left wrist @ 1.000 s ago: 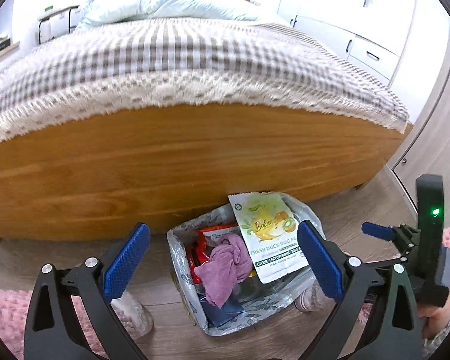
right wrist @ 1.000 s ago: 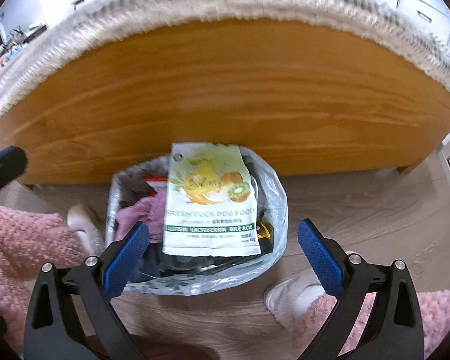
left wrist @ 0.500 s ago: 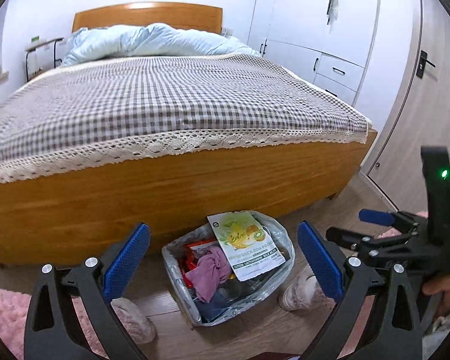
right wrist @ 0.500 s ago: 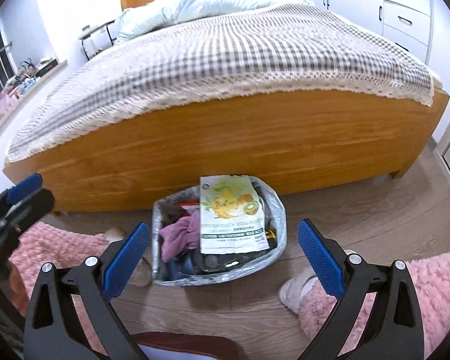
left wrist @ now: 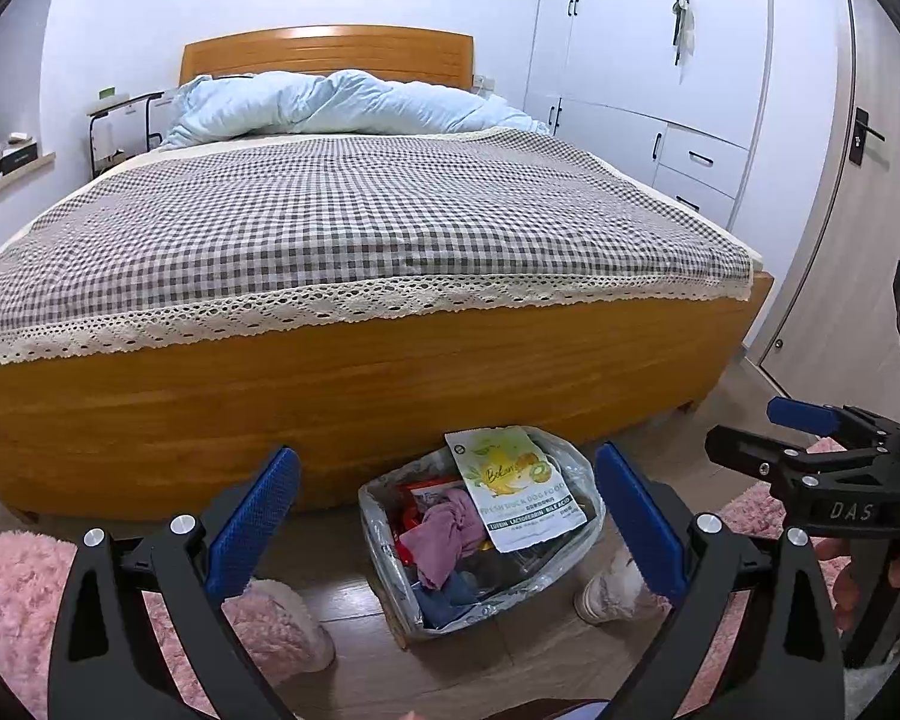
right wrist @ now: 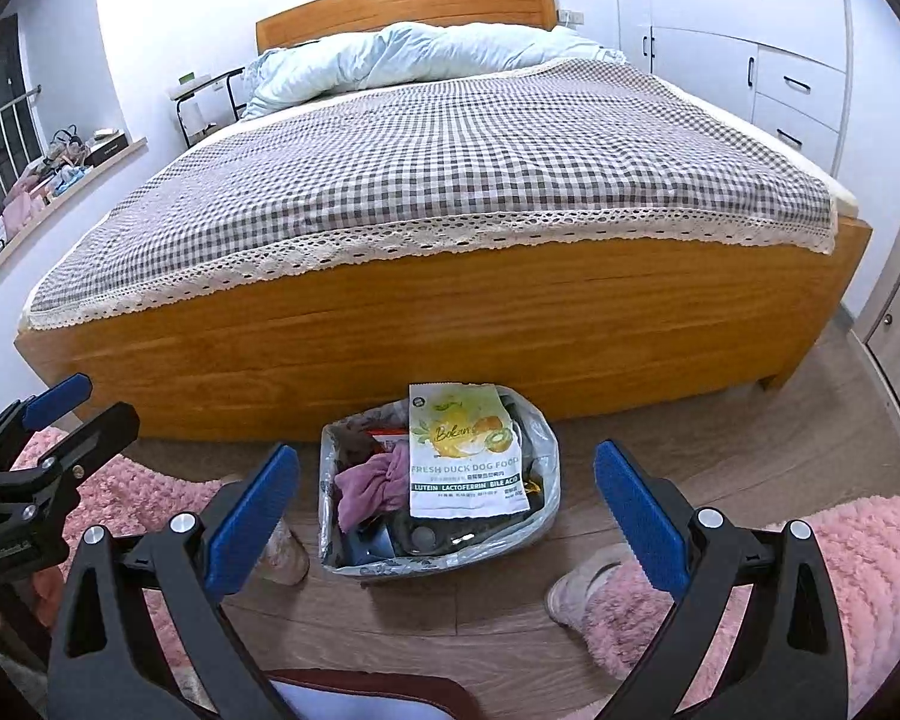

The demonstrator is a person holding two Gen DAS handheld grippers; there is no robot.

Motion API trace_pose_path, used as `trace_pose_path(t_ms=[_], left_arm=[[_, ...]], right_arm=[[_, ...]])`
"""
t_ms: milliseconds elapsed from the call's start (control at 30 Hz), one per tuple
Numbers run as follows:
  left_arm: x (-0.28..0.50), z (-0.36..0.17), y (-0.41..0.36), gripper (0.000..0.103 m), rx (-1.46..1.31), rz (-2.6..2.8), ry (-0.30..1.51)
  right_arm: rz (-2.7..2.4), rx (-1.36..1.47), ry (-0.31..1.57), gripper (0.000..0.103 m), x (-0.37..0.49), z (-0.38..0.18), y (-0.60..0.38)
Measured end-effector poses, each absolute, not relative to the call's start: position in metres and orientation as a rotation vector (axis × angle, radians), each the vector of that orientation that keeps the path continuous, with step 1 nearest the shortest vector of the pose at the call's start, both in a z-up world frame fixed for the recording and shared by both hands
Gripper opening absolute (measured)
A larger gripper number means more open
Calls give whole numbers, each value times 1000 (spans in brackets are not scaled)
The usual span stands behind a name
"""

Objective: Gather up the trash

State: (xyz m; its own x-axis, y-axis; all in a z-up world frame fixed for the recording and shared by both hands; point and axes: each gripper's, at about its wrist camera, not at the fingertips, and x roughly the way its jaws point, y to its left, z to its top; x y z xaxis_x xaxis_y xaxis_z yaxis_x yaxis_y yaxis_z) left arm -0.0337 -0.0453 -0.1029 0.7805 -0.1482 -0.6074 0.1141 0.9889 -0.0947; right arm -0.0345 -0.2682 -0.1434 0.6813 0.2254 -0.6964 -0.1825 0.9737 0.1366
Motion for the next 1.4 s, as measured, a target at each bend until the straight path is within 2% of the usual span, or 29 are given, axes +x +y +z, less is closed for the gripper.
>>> trace_pose_path(t_ms=[1400], left_arm=[[-36, -99, -43, 95, -74, -97, 664]], right_arm=[[228, 67, 779, 95, -38, -140, -269]])
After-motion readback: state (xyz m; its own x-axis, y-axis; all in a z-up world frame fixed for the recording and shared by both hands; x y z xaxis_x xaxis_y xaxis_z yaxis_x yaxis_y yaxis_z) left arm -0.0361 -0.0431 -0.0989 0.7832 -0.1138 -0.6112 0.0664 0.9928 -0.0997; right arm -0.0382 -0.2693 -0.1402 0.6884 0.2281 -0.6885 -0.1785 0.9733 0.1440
